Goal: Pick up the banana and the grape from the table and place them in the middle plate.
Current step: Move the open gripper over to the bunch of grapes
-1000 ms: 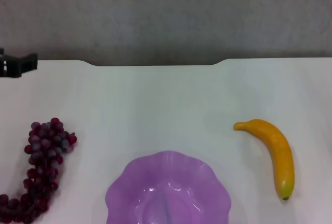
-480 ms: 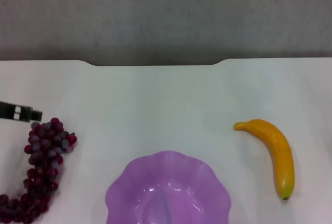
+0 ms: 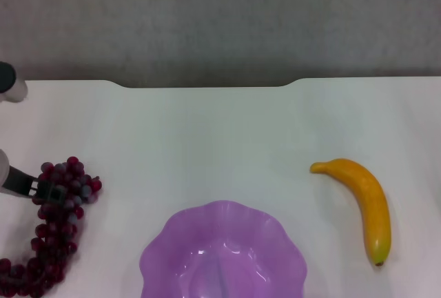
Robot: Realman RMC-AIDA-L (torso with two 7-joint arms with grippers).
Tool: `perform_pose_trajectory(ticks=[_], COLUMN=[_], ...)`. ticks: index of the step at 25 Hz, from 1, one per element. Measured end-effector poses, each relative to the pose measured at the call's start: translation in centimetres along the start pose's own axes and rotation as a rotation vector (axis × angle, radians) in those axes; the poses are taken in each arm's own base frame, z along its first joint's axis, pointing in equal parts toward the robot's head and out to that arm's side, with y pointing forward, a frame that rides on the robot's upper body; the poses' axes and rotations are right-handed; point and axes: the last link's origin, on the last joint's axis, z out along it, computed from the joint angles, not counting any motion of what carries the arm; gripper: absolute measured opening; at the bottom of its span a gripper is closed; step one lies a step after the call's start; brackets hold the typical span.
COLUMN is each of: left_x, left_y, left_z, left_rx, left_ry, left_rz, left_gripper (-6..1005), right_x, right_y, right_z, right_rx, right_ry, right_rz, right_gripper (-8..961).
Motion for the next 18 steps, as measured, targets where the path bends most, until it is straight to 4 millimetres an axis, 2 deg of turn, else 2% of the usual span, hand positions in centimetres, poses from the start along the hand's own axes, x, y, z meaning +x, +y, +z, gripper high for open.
perform_pose_trajectory(ticks=[9,18], left_x=[0.3,0.1], left_y=[0.3,0.7], left_z=[0.1,1.4], left_rx=[-0.013,-0.03], left_ry=[0.013,-0.015], left_rz=[0.011,0.004], left_gripper=[726,710], right_x=[0.0,-0.1], right_y=[0.1,0.1], right_z=[0.1,0.1], right_rx=[-0.003,-0.004], right_ry=[-0.001,-0.003], right_rz=[0.0,0.001], right_gripper=[868,867])
